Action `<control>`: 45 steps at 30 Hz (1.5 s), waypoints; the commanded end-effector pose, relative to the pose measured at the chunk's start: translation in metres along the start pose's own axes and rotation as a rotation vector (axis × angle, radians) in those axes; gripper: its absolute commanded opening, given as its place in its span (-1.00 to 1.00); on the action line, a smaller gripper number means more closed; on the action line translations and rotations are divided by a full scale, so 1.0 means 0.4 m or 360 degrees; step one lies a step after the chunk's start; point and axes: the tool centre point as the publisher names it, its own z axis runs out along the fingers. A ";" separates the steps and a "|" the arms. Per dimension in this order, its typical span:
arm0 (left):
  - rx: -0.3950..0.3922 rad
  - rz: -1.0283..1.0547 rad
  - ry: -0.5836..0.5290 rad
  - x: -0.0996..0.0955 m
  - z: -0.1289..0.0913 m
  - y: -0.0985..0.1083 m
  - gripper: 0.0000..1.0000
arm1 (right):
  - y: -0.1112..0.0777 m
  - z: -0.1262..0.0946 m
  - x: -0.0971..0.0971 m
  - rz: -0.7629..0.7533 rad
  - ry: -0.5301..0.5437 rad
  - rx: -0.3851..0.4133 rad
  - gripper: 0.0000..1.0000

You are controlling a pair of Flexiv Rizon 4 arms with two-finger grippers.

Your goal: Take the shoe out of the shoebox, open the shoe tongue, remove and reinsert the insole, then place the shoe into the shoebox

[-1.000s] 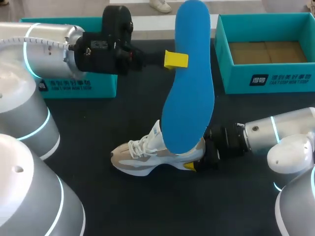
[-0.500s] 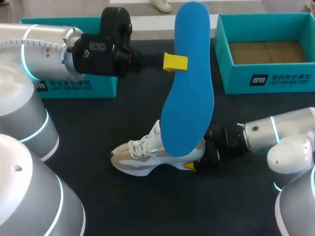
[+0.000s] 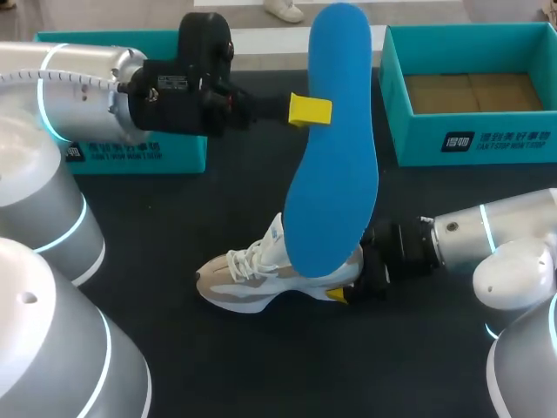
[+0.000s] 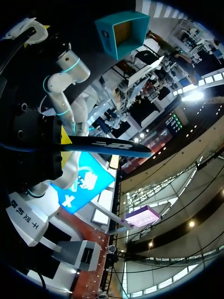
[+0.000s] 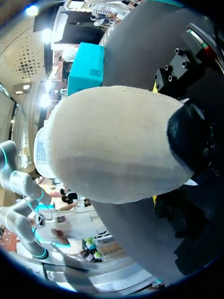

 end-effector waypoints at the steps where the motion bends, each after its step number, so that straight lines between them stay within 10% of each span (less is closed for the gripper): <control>1: -0.0001 0.0000 0.0000 -0.003 0.002 0.002 -1.00 | 0.019 -0.033 0.015 0.0004 -0.0005 0.0048 1.00; 12: -0.0001 0.0000 0.0000 -0.003 0.002 0.002 -1.00 | 0.045 -0.074 0.014 0.0011 0.0010 0.0243 1.00; 33: -0.0001 0.0000 0.0000 -0.003 0.002 0.002 -1.00 | 0.141 -0.171 0.024 -0.0009 0.0009 0.1043 1.00; 45: -0.0001 0.0000 0.0000 -0.003 0.002 0.002 -1.00 | 0.141 -0.175 0.024 0.0013 -0.0009 0.1052 1.00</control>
